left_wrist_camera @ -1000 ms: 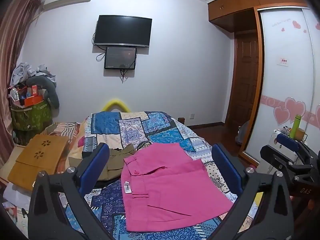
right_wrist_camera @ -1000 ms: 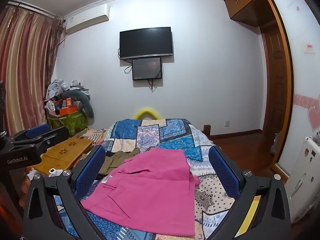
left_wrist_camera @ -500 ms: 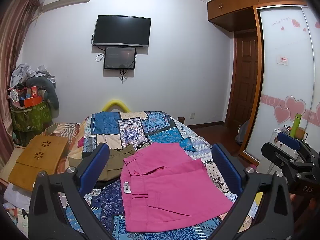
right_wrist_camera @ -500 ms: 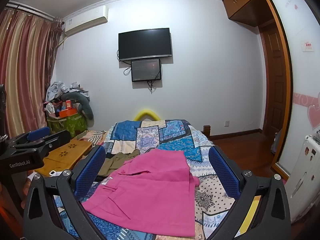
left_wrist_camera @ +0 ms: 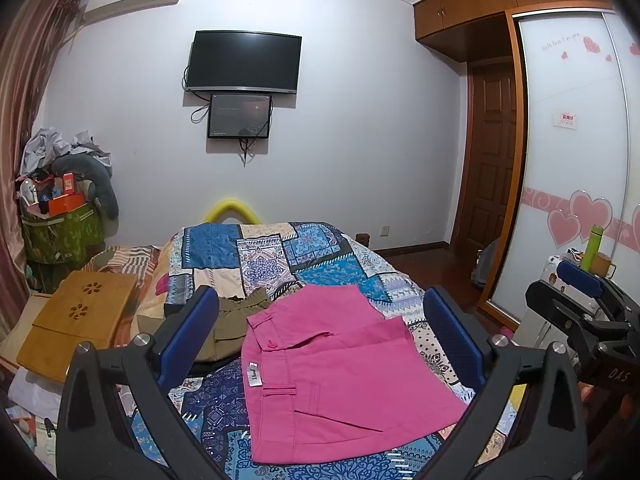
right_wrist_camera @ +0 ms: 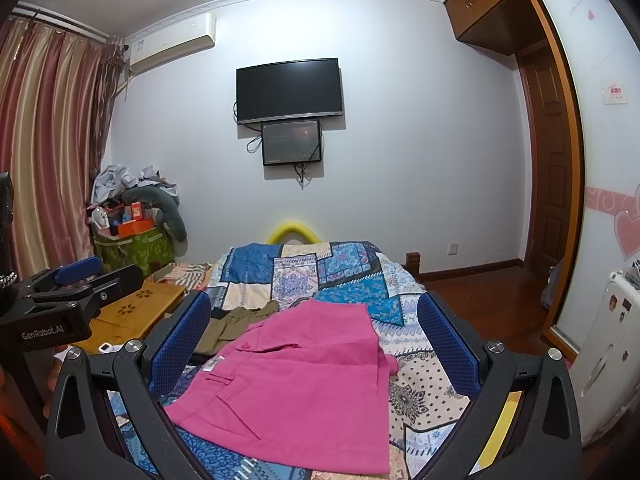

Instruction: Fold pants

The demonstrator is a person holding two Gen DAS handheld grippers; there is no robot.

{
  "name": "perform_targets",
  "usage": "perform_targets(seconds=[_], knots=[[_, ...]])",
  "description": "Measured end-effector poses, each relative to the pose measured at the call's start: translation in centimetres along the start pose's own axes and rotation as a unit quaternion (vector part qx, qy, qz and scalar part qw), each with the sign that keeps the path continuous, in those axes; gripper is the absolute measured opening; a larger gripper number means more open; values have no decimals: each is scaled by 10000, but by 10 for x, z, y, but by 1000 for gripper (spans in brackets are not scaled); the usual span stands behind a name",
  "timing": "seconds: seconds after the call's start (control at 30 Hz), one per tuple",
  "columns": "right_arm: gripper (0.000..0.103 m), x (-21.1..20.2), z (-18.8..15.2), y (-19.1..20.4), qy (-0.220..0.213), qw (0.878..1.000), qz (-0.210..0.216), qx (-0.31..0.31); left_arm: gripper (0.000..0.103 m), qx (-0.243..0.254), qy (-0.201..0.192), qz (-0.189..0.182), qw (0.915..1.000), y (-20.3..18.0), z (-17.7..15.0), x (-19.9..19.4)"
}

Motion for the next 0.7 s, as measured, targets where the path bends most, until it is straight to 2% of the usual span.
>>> perform_targets(seconds=[0.7], knots=[[103, -2, 4, 2, -29, 10000, 4, -23, 103, 109, -83, 39, 9999, -4, 2, -6]])
Point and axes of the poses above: each gripper's, at about its wrist camera, not at the fingertips, and x roughly the way its jaws point, y to its left, z to its top, the point moved 7 cm from there along x, roughly the way its jaws point, and after that the axes turned 14 degrees about z, right-handed, at the moved point
